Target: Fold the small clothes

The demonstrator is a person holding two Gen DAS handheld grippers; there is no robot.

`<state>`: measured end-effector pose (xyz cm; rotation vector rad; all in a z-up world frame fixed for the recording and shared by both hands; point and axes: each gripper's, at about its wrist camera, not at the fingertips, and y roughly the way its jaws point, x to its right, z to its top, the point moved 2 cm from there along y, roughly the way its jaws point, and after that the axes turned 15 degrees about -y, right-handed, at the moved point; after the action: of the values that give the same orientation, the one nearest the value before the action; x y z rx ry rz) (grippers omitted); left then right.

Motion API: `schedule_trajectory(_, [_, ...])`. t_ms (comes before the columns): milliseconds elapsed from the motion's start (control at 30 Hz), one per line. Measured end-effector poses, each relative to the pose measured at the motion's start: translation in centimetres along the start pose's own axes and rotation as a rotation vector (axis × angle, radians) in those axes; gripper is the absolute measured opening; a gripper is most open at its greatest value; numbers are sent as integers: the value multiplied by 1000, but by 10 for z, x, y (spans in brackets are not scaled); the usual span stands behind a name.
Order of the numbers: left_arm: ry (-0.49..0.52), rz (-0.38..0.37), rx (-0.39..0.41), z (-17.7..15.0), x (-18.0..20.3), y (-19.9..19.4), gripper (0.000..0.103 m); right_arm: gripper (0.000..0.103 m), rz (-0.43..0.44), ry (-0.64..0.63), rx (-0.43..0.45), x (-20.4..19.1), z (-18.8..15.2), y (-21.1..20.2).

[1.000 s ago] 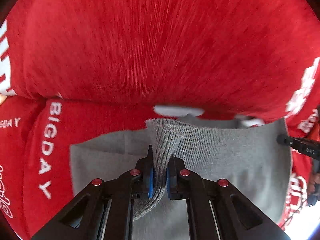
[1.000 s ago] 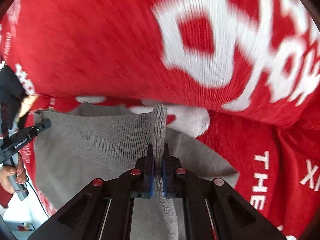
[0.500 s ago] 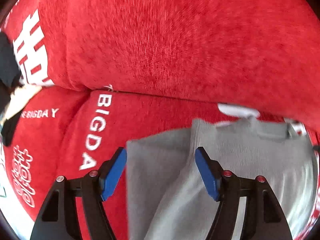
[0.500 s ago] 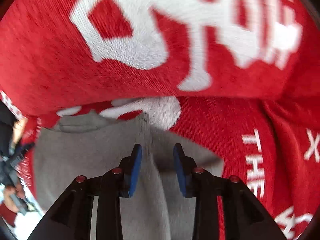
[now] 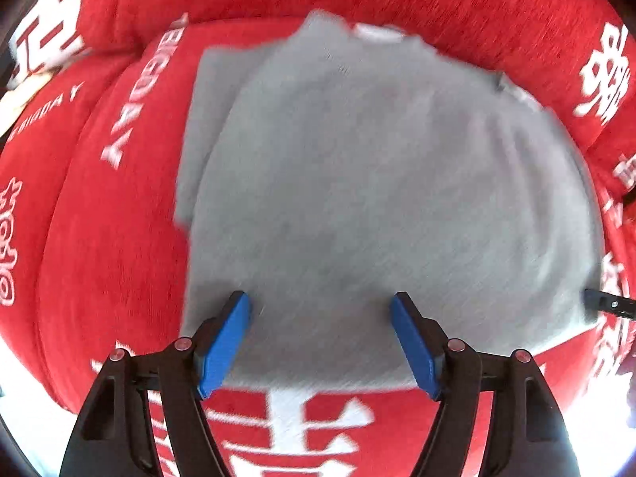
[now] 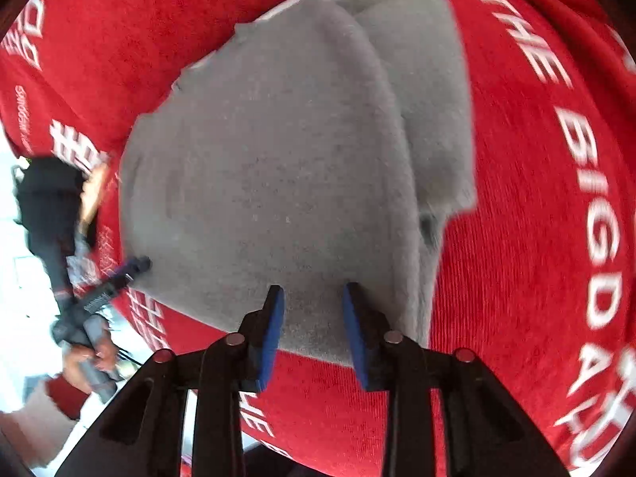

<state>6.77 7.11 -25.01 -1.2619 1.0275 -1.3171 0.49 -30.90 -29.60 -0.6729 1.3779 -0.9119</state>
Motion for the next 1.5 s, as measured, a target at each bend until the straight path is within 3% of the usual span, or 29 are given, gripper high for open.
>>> schedule_trajectory(100, [5, 12, -13, -10, -9, -11, 74, 37, -9, 56, 14, 7, -14, -13])
schedule_trajectory(200, [-72, -14, -28, -16, -24, -23, 74, 59, 107, 90, 31, 2, -23, -17])
schedule_trajectory(233, [-122, -28, -32, -18, -30, -29, 74, 61, 149, 88, 38, -4, -25, -17])
schedule_trajectory(300, [-194, -40, -28, -22, -42, -32, 74, 61, 227, 76, 30, -22, -25, -8])
schedule_trajectory(467, [-456, -176, -52, -28, -77, -27, 74, 61, 406, 96, -5, -72, -27, 29])
schedule_trajectory(600, [-584, -285, -66, -34, -93, -19, 74, 61, 530, 185, -10, -110, -31, 78])
schedule_trajectory(700, [-647, -340, -58, -31, -102, -11, 74, 61, 576, 268, 13, -131, -30, 114])
schedule_trajectory(767, [-681, -388, -56, -26, -105, -9, 74, 61, 585, 328, 49, -136, -30, 128])
schedule_trajectory(900, [-706, -397, -47, -15, -113, -5, 70, 59, 596, 459, 125, -138, -28, 145])
schedule_trajectory(933, [-710, -395, -33, -16, -116, -6, 53, 44, 593, 472, 140, -139, -25, 145])
schedule_trajectory(967, [-699, -381, -24, -15, -118, -7, 26, 30, 573, 468, 144, -141, -21, 145])
schedule_trajectory(1000, [-677, -378, -29, -13, -118, -5, 18, 9, 551, 451, 144, -143, -16, 142])
schedule_trajectory(1200, [-493, -375, 27, -15, -108, -30, 16, 9, 455, 281, 123, -162, -15, 113])
schedule_trajectory(1300, [-486, -344, 0, -24, -116, -16, 16, 8, 366, 297, 38, -153, -37, 135])
schedule_trajectory(1367, [-504, -341, -28, -28, -125, -6, 16, 4, 369, 312, 36, -149, -43, 142])
schedule_trajectory(1500, [-446, -299, -1, -29, -124, -13, 16, 4, 352, 286, 20, -157, -41, 141])
